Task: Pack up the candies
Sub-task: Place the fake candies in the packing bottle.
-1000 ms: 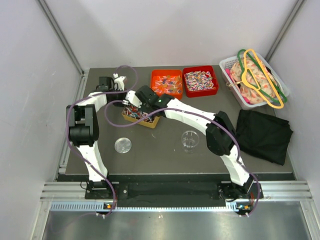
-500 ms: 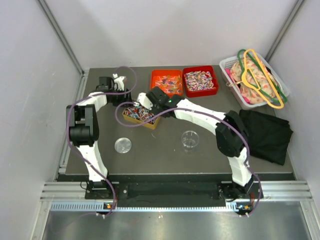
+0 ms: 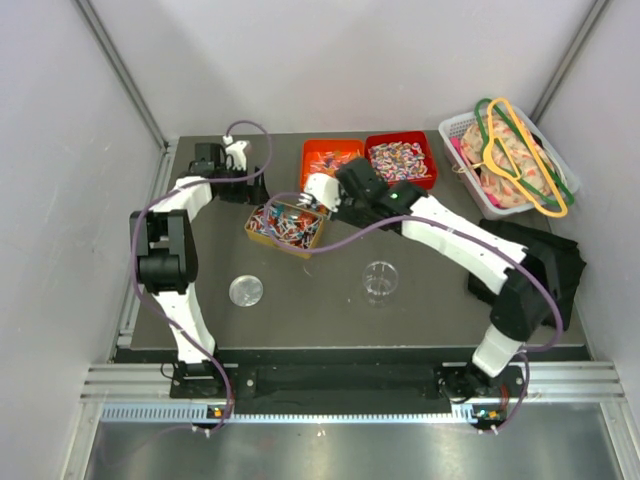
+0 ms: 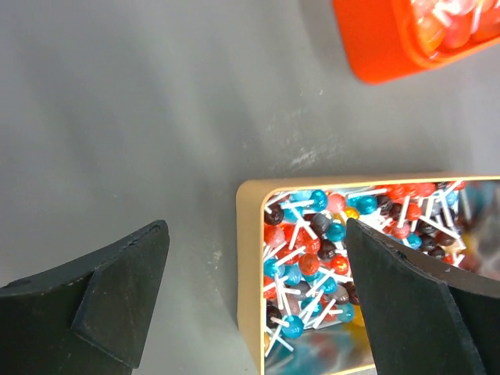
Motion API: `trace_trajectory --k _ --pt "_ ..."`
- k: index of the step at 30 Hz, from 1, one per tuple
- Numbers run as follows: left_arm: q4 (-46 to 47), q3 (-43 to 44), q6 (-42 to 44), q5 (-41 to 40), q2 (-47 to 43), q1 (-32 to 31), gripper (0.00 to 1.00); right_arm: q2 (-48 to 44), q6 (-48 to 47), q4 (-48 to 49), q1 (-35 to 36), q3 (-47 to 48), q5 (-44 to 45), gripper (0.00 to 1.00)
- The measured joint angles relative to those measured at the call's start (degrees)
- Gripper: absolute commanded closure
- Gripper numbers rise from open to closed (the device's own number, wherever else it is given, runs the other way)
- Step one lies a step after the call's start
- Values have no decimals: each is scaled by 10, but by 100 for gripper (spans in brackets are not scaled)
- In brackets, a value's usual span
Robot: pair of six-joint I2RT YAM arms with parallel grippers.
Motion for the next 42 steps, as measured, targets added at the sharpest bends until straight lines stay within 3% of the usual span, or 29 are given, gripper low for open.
trace_trajectory --k 20,29,42 --pt "-112 45 53 22 -66 0 1 -377 -41 -76 -59 -303 -69 100" --pt "-136 45 67 33 -88 0 1 -455 -72 -133 -62 -347 -76 100" --pt "-143 44 67 33 -103 1 1 -459 -111 -178 -62 -362 -44 100"
